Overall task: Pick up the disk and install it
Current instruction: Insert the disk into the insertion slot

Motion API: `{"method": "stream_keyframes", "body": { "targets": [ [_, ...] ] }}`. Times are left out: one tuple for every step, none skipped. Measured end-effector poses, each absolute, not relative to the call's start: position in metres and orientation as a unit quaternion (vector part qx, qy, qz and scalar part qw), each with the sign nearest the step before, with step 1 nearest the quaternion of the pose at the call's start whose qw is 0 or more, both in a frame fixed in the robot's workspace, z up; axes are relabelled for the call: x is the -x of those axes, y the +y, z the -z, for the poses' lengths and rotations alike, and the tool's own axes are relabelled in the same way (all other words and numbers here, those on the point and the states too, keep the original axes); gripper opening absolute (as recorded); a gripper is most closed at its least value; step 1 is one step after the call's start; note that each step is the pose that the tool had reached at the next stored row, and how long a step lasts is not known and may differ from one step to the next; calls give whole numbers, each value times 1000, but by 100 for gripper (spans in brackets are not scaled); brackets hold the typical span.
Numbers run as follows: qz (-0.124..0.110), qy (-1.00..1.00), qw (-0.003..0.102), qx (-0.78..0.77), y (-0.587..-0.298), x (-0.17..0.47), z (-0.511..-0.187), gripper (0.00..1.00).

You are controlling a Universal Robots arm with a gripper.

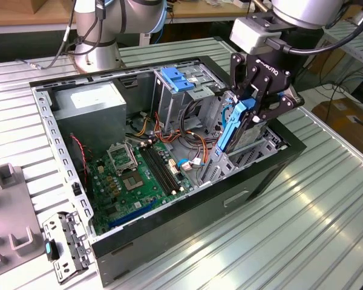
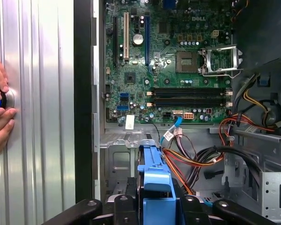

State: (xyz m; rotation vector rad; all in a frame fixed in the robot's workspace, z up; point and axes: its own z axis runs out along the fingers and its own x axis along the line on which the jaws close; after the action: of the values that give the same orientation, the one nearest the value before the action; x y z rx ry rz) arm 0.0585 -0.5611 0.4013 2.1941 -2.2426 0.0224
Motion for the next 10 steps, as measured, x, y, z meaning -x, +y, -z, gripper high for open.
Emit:
{"method": "stream_keyframes", "body": {
  "targets": [
    [-7,-715,2,-699,-561,-58,-400,37],
    [-7,-715,2,-699,-562,-58,-397,37],
    [-7,-715,2,-699,-562,-58,-395,37],
    [-7,-715,2,-699,-562,-58,-394,37],
    [-7,-715,2,-699,-562,-58,-392,37],
    [-7,-715,2,-699,-562,-58,-391,37],
    [-7,-715,2,-699,-562,-58,-391,37],
    [-7,-715,2,-699,-562,-58,-391,37],
    [-7,-715,2,-699,-562,-58,-391,37],
    [-7,-715,2,-699,-562,-58,-391,37]
  ]
}}
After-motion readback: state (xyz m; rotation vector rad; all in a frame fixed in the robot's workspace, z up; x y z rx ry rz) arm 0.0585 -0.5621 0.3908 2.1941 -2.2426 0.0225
